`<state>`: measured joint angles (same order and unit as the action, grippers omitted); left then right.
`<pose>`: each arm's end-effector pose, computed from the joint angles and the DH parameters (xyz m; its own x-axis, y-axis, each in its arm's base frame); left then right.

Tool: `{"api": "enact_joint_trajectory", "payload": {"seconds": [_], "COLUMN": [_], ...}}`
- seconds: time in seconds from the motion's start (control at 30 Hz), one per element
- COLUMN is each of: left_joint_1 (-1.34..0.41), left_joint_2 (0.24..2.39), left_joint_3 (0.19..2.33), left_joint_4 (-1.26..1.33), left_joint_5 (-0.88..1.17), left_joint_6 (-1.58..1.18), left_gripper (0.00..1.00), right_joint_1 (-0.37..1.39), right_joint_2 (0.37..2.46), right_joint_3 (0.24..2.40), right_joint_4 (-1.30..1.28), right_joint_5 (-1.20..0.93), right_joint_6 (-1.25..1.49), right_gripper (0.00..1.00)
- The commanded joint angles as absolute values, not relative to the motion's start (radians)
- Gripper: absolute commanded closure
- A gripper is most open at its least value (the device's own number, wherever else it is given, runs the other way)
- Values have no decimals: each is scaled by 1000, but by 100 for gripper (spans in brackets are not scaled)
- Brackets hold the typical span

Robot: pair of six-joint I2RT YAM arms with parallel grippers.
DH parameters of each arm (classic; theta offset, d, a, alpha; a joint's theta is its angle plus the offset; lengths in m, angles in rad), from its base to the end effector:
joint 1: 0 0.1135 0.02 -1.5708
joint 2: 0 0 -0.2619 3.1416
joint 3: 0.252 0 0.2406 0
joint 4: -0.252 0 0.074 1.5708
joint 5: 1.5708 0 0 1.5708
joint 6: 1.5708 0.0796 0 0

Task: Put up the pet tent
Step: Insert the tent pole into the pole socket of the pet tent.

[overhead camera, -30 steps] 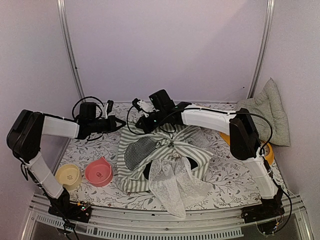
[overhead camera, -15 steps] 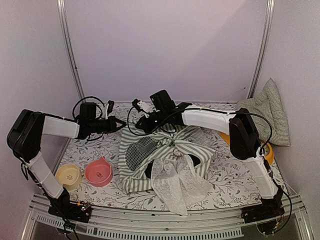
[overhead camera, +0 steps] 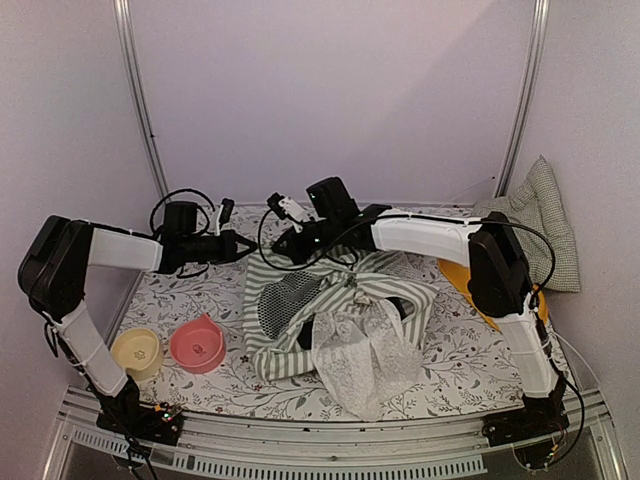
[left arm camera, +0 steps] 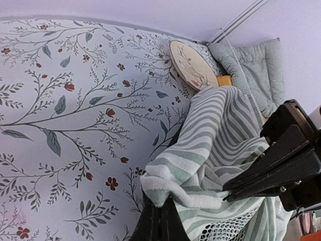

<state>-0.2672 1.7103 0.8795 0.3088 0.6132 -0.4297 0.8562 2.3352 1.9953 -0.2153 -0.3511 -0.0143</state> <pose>0.3529 -0.1441 0.1719 -0.7276 -0.1540 -0.6685 0.4334 0.6522 -0.6220 0.3511 0.4465 0.2030 -0.3325 -0.4038 -0.8523 -0.9056 0.3888 0.1691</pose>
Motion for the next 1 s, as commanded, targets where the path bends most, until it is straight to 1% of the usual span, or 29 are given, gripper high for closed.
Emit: {"api": "enact_joint_trajectory", "payload": {"seconds": [0.0,0.07,0.27,0.43,0.53,0.67,0.83,0.9,0.93,0.97], "left_joint_1": [-288,-289,-297,-309,-308,-343,-353,-353,-352,-349], "left_joint_2": [1701,1675,1602,1560,1588,1564,1591,1591,1584,1575], "left_joint_3": [894,890,854,813,841,839,869,871,871,869], "left_joint_4": [311,316,351,367,337,356,317,304,296,294], "left_joint_5": [624,611,613,552,575,543,546,528,514,505], "left_joint_6": [-406,-405,-396,-395,-378,-363,-354,-358,-367,-378], "left_gripper": [100,100,100,100,100,100,100,93,88,81], "right_joint_1": [855,853,850,845,856,853,851,851,851,851], "right_joint_2": [2285,2334,2383,2411,2386,2449,2444,2442,2441,2441], "right_joint_3": [2004,2072,2094,2151,2112,2221,2220,2226,2225,2226], "right_joint_4": [-213,-283,-302,-346,-311,-395,-332,-300,-283,-267], "right_joint_5": [-359,-339,-267,-299,-328,-275,-307,-307,-307,-309], "right_joint_6": [-7,-8,34,43,24,26,42,52,56,62], "right_gripper": [100,100,100,100,100,100,100,100,100,100]}}
